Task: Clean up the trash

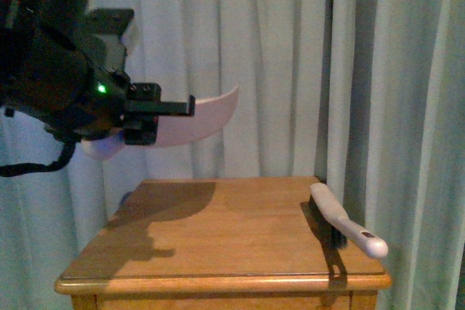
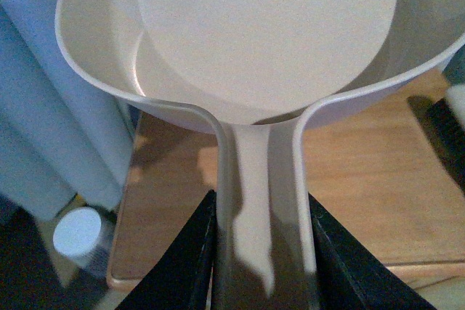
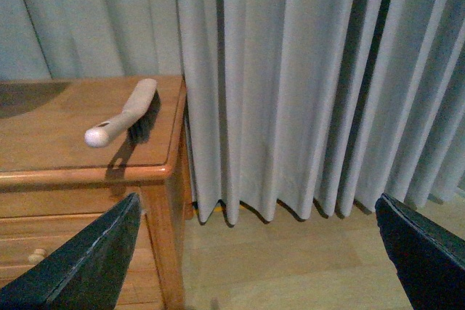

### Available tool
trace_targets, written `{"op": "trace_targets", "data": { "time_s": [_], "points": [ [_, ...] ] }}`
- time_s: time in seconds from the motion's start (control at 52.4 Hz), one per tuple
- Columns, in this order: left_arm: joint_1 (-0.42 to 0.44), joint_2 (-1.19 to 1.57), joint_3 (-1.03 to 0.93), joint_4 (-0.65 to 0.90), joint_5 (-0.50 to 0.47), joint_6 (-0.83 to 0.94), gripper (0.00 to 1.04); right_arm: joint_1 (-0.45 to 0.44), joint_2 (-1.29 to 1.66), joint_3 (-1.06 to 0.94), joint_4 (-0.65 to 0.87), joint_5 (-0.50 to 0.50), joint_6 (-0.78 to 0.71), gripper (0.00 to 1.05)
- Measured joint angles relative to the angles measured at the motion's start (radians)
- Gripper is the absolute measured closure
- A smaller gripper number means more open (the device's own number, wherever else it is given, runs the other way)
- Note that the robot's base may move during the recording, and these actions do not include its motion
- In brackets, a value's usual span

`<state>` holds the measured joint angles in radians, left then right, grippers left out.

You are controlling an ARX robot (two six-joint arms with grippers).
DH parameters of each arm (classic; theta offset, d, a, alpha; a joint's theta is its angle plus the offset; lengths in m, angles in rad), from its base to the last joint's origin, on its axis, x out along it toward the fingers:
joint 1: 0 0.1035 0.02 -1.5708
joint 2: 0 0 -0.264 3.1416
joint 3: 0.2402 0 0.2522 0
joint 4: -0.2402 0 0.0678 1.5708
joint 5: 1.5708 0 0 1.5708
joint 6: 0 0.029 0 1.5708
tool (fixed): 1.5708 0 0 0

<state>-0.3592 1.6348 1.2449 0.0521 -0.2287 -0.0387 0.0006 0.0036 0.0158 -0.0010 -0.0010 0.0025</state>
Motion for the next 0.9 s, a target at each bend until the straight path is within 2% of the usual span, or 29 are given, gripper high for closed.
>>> {"op": "trace_targets", "data": {
  "time_s": [0.153, 0.267, 0.477, 0.896],
  "points": [
    [0.0, -0.259, -0.223, 0.244, 0.028, 0.102, 0.76, 0.0, 0.0, 0.0, 0.0, 0.0, 0.0, 0.07],
    [0.0, -0.41, -0.348, 0.369, 0.036, 0.152, 0.76, 0.0, 0.0, 0.0, 0.0, 0.0, 0.0, 0.07],
    [0.014, -0.616, -0.517, 0.449, 0.048, 0.159, 0.76, 0.0, 0.0, 0.0, 0.0, 0.0, 0.0, 0.07],
    [0.099, -0.959, -0.809, 0.547, 0.076, 0.13, 0.76, 0.0, 0.0, 0.0, 0.0, 0.0, 0.0, 0.07]
  ]
}}
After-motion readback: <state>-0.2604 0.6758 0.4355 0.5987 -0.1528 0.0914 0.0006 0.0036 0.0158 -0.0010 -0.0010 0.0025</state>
